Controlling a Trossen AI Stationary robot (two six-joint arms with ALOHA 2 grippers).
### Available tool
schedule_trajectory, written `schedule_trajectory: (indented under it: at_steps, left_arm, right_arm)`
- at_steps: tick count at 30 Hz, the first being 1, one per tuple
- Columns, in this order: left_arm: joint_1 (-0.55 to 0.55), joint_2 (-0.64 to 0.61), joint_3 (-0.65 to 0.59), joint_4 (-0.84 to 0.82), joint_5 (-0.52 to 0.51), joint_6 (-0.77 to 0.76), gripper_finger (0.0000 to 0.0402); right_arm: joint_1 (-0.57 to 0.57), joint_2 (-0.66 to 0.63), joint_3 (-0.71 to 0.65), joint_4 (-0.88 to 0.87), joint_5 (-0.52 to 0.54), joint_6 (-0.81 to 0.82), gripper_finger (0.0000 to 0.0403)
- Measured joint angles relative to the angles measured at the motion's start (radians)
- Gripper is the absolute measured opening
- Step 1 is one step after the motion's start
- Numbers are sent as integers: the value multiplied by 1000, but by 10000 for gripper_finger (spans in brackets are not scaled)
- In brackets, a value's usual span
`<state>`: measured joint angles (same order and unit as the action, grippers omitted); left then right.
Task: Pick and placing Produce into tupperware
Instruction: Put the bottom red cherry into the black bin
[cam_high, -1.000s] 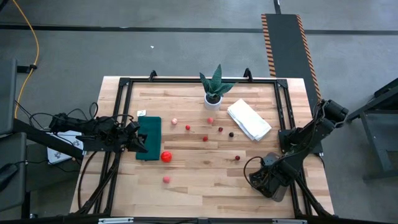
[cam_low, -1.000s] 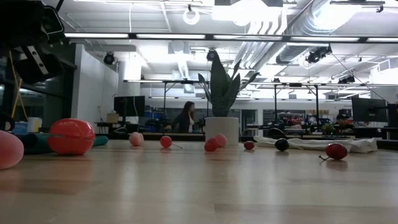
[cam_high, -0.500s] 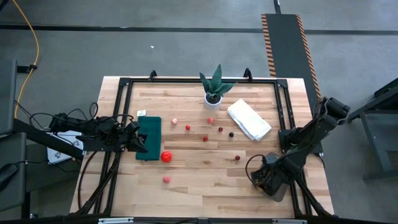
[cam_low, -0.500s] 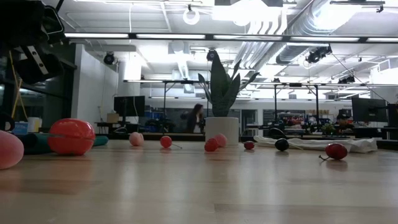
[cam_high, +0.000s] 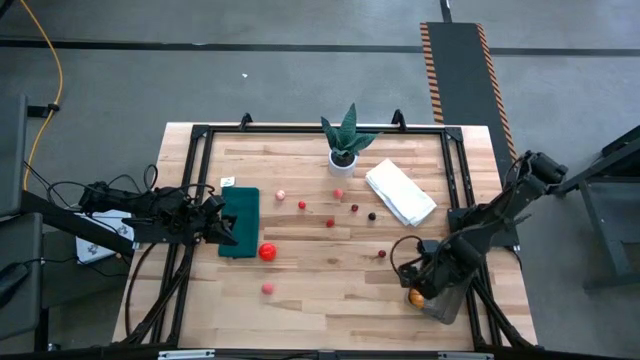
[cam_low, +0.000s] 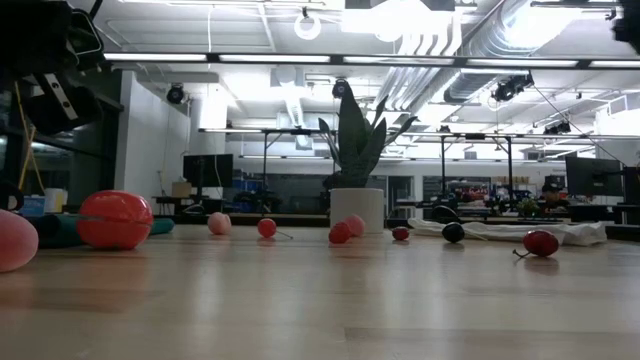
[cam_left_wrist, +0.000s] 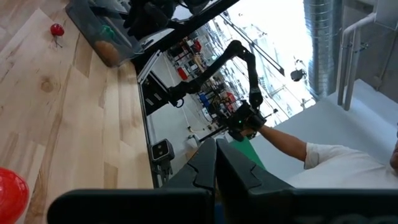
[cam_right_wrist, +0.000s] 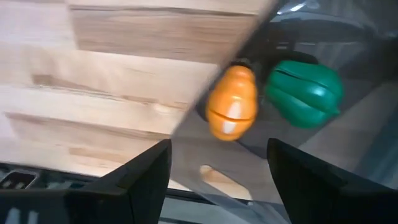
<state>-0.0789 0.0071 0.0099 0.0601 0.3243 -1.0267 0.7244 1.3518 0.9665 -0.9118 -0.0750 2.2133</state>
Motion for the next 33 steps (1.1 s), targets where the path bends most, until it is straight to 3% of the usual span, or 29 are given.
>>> schedule_trajectory:
  at_steps: [10, 33]
  left_arm:
    - [0, 0, 0, 0, -2, 0, 1]
    - [0, 0, 0, 0, -3, 0, 1]
  right_arm:
    - [-141, 0, 0, 43, -6, -171, 254]
    - [-424, 0, 0, 42, -11, -382, 254]
